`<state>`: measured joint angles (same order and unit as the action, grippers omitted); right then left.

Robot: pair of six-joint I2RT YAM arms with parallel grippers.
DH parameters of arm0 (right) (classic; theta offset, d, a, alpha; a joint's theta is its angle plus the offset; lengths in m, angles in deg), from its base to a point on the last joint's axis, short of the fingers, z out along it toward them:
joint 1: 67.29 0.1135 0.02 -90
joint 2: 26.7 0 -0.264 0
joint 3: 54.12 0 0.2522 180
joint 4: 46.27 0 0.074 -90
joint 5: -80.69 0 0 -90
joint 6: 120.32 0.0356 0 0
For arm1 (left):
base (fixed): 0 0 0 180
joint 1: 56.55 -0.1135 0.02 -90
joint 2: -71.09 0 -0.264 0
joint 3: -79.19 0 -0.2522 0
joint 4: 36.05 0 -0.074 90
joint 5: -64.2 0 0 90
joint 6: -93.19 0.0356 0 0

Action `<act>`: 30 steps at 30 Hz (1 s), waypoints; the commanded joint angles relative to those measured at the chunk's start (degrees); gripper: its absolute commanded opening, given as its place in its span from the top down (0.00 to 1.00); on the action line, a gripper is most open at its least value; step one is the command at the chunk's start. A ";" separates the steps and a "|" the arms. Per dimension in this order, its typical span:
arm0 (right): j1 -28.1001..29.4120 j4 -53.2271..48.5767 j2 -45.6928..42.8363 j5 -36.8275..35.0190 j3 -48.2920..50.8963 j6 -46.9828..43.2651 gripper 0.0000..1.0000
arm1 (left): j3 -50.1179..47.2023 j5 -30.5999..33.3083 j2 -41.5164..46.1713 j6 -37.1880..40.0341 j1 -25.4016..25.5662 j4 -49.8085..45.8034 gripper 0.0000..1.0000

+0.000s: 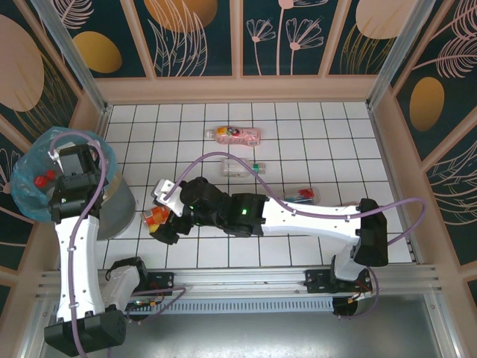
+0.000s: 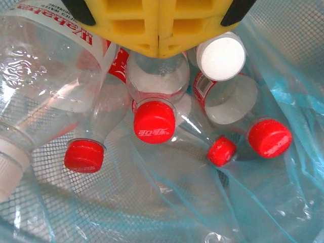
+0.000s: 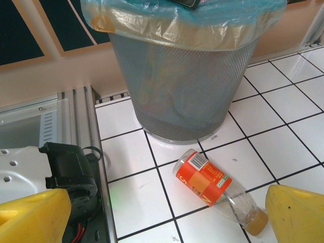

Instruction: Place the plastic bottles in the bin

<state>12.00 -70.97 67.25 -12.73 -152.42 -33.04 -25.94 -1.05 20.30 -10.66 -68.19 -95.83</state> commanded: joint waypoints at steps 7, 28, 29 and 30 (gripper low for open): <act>0.55 1.43 -0.99 -1.03 1.36 -1.06 0.01 | -1.58 -2.79 0.07 -2.05 -0.27 0.32 1.00; -7.64 -4.05 0.14 -1.59 -5.83 6.45 0.01 | 33.50 -15.58 -6.99 1.56 -0.22 -5.43 0.42; -8.93 -5.31 0.89 0.38 -6.10 7.23 0.01 | 33.32 -18.56 -7.36 1.29 -0.18 -4.83 0.42; -10.36 -6.87 1.91 1.54 -6.41 8.11 0.01 | 33.06 -21.99 -7.77 0.83 -0.23 -4.11 0.43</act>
<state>5.07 -73.24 67.36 -16.18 -156.79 -29.08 7.63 -12.74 14.75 -10.00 -68.19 -100.18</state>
